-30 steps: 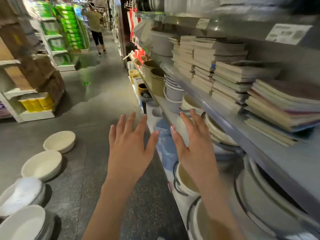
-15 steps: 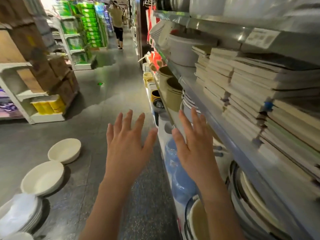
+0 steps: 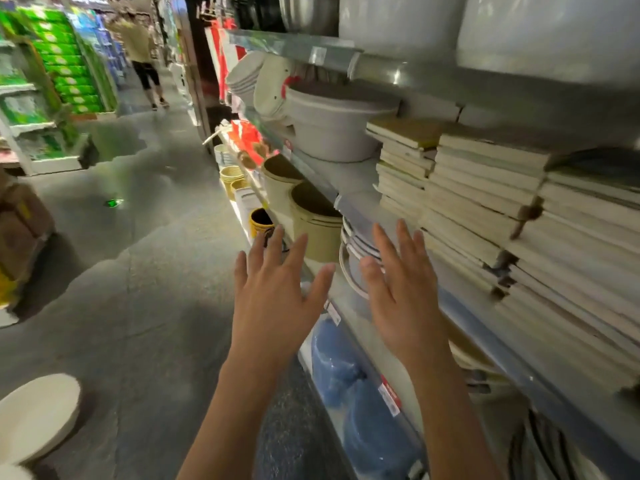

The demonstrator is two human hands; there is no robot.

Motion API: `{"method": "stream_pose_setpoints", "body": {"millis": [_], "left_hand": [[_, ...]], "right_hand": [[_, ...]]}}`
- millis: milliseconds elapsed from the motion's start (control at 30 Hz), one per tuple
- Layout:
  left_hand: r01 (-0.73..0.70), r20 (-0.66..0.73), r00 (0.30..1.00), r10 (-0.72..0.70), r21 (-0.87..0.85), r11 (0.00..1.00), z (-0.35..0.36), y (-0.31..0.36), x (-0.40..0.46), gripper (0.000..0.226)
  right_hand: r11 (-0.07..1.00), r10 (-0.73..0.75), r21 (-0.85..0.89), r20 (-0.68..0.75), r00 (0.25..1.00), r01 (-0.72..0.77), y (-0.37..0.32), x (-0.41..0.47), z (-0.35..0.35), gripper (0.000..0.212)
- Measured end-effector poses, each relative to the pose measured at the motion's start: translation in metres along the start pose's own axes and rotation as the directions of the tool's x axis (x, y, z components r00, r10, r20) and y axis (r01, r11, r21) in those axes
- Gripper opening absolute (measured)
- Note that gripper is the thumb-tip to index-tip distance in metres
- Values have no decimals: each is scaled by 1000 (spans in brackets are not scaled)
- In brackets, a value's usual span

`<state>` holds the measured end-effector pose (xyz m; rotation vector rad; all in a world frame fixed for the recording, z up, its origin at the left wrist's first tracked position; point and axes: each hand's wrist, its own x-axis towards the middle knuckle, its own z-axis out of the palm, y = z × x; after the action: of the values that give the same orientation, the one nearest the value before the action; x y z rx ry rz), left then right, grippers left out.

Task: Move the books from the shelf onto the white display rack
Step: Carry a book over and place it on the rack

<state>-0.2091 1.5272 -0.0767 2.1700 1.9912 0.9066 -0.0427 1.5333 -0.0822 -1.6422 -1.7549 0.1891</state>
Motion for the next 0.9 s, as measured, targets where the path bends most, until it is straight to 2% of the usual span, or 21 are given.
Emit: {"method": "stream_pose_setpoints", "body": {"millis": [100, 233, 400, 567, 733, 900], "left_hand": [[-69, 28, 997, 70, -25, 997, 6, -23, 51, 86], [-128, 65, 989, 133, -67, 989, 23, -40, 106, 87], [-185, 85, 976, 201, -159, 970, 54, -43, 169, 81], [-258, 72, 957, 280, -224, 940, 82, -32, 233, 82], [-310, 82, 936, 341, -264, 913, 107, -21, 288, 81], [-395, 59, 898, 435, -326, 859, 126, -10, 323, 78]], "right_hand": [[1000, 30, 6, -99, 995, -29, -9, 42, 26, 72], [996, 77, -32, -132, 988, -82, -8, 82, 56, 73], [992, 119, -14, -249, 961, -126, 10, 130, 74, 72], [995, 70, 93, -454, 888, -31, 29, 180, 80, 58], [998, 23, 60, -571, 820, 14, 45, 224, 79, 53], [997, -69, -60, -676, 734, 38, 54, 245, 79, 46]]}}
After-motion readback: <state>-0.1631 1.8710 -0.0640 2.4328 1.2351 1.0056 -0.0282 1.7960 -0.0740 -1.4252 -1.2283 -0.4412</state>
